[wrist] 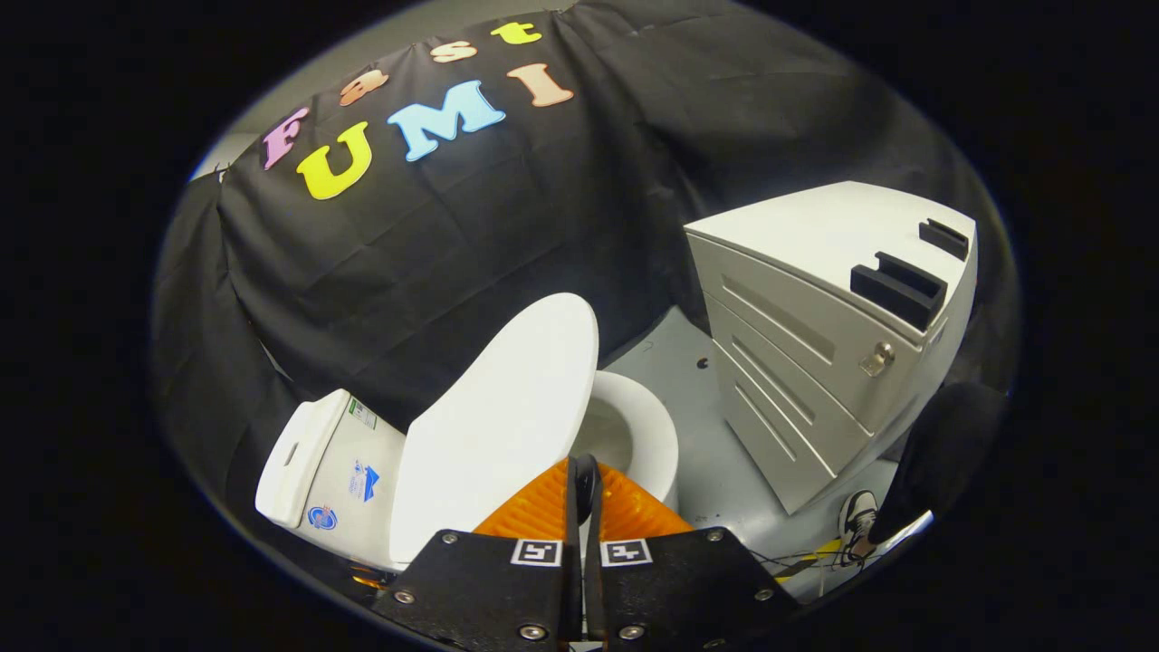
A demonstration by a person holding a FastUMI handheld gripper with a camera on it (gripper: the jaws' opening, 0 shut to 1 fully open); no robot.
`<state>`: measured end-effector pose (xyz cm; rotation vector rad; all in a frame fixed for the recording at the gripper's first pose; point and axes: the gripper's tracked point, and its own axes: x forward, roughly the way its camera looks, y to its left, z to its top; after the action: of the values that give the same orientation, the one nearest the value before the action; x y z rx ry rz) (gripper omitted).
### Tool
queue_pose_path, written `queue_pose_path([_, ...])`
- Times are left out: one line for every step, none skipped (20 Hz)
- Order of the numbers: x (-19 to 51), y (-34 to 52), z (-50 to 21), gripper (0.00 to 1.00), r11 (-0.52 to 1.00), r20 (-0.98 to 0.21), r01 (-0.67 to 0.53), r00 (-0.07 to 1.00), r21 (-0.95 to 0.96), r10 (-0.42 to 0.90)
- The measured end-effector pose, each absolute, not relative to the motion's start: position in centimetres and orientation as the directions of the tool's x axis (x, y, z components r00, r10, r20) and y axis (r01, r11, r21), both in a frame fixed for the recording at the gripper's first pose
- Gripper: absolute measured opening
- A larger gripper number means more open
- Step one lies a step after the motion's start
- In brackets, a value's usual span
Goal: Open the toilet lid.
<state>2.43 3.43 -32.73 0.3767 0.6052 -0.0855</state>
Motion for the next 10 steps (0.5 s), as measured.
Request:
queue_pose_path([2.5, 3.8, -32.1, 0.01, 0.935, -0.565, 0.179, 0.825, 0.305, 0.026])
queue_pose_path([2.5, 4.2, -31.4, 0.01, 0.941, -0.555, 0.169, 0.831, 0.294, 0.024])
queue_pose_path([2.5, 4.6, -30.6, 0.01, 0.945, -0.542, 0.156, 0.84, 0.287, 0.026])
queue_pose_path([2.5, 5.2, -29.7, 0.01, 0.949, -0.526, 0.142, 0.85, 0.281, 0.029])
queue_pose_path([2.5, 5.7, -28.7, 0.01, 0.955, -0.511, 0.125, 0.859, 0.269, 0.031])
queue_pose_path([2.4, 6.1, -28.1, 0.01, 0.962, -0.498, 0.11, 0.867, 0.25, 0.03])
queue_pose_path([2.5, 6.5, -27.4, 0.01, 0.967, -0.493, 0.102, 0.869, 0.232, 0.026])
queue_pose_path([2.5, 6.9, -26.8, 0.01, 0.97, -0.487, 0.101, 0.873, 0.223, 0.021])
queue_pose_path([2.6, 7.4, -26.2, 0.01, 0.971, -0.48, 0.097, 0.877, 0.219, 0.02])
queue_pose_path([2.6, 7.9, -25.6, 0.01, 0.973, -0.471, 0.089, 0.882, 0.214, 0.023])
